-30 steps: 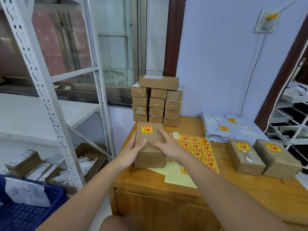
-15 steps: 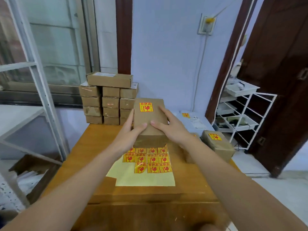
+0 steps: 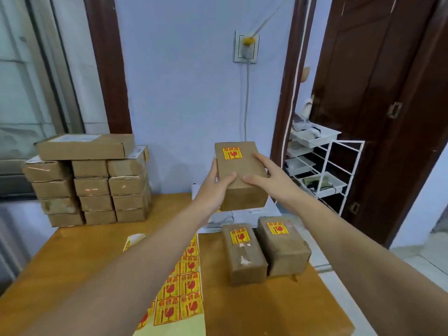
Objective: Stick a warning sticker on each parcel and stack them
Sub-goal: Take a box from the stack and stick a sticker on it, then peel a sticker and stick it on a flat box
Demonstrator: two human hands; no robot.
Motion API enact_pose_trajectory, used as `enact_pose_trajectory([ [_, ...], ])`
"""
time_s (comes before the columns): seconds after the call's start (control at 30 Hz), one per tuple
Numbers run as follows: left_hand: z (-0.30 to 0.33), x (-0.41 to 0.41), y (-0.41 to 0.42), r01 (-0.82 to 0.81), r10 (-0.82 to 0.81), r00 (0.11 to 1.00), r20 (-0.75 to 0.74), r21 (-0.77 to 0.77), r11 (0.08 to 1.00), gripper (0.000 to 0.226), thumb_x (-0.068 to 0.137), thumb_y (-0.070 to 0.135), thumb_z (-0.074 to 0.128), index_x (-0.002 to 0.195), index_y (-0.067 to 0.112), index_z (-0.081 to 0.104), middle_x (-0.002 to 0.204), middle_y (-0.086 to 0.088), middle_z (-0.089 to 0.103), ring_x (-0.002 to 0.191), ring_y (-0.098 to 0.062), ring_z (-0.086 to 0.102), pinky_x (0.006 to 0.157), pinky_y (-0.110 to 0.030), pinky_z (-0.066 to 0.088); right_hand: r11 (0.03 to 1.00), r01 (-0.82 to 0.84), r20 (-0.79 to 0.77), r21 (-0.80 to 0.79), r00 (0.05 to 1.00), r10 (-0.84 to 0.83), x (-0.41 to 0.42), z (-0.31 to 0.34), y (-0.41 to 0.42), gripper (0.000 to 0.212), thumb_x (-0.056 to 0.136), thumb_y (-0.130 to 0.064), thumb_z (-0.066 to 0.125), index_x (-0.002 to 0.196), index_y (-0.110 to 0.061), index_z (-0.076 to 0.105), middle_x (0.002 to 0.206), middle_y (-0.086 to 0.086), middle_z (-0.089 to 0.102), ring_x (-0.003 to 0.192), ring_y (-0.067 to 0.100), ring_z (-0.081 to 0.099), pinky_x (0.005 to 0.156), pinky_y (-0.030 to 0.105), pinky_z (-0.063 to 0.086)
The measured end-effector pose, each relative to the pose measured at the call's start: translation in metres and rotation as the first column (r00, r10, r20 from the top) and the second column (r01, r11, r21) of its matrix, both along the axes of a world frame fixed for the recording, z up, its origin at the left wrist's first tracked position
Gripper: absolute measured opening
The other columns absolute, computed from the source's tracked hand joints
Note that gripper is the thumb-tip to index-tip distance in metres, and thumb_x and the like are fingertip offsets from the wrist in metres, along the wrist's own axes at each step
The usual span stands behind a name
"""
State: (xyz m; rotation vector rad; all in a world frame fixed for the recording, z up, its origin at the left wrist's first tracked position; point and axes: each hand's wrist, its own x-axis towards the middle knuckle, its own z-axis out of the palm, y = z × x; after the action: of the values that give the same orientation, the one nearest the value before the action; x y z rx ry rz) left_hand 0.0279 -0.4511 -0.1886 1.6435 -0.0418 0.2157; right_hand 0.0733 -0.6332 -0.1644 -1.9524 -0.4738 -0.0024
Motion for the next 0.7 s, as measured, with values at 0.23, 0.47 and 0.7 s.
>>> enact_pose_trajectory([
  [0.23, -0.006, 0.108, -0.021, 0.038, -0.036, 0.999, -0.030, 0.066, 0.997, 0.038, 0.103, 0.033, 0.056, 0.139, 0.041, 0.046, 0.122, 0.012, 0.069, 0.104, -0.010, 0.070, 0.084, -0.031, 0.056, 0.999, 0.005, -0.039, -0.032, 0.999, -0.007, 0.095, -0.008, -0.021, 0.099, 0.083, -0.041, 0.081, 0.160, -0.029, 0.020, 0.126, -0.025, 0.049, 0.105, -0.010, 0.053, 0.083, 0.013, 0.047],
  [0.47, -0.044, 0.174, -0.029, 0.013, -0.004, 0.988, -0.157, 0.057, 0.998, 0.037, 0.095, 0.038, 0.064, 0.130, 0.040, 0.052, 0.119, 0.009, 0.071, 0.105, -0.017, 0.069, 0.092, -0.042, 0.057, 0.988, 0.108, -0.060, -0.112, 0.992, -0.115, 0.161, -0.051, -0.021, 0.087, 0.082, -0.044, 0.081, 0.146, -0.019, 0.027, 0.128, -0.006, 0.046, 0.097, -0.003, 0.053, 0.075, 0.018, 0.046],
  [0.7, -0.066, 0.196, -0.028, 0.056, -0.032, 0.962, -0.270, 0.082, 0.995, 0.042, 0.091, 0.041, 0.071, 0.129, 0.033, 0.056, 0.119, 0.006, 0.070, 0.103, -0.016, 0.068, 0.074, -0.032, 0.052, 0.974, 0.166, -0.120, -0.156, 0.975, -0.186, 0.177, -0.088, -0.020, 0.081, 0.088, -0.058, 0.069, 0.151, -0.023, 0.032, 0.123, -0.007, 0.054, 0.095, 0.002, 0.058, 0.071, 0.019, 0.045],
])
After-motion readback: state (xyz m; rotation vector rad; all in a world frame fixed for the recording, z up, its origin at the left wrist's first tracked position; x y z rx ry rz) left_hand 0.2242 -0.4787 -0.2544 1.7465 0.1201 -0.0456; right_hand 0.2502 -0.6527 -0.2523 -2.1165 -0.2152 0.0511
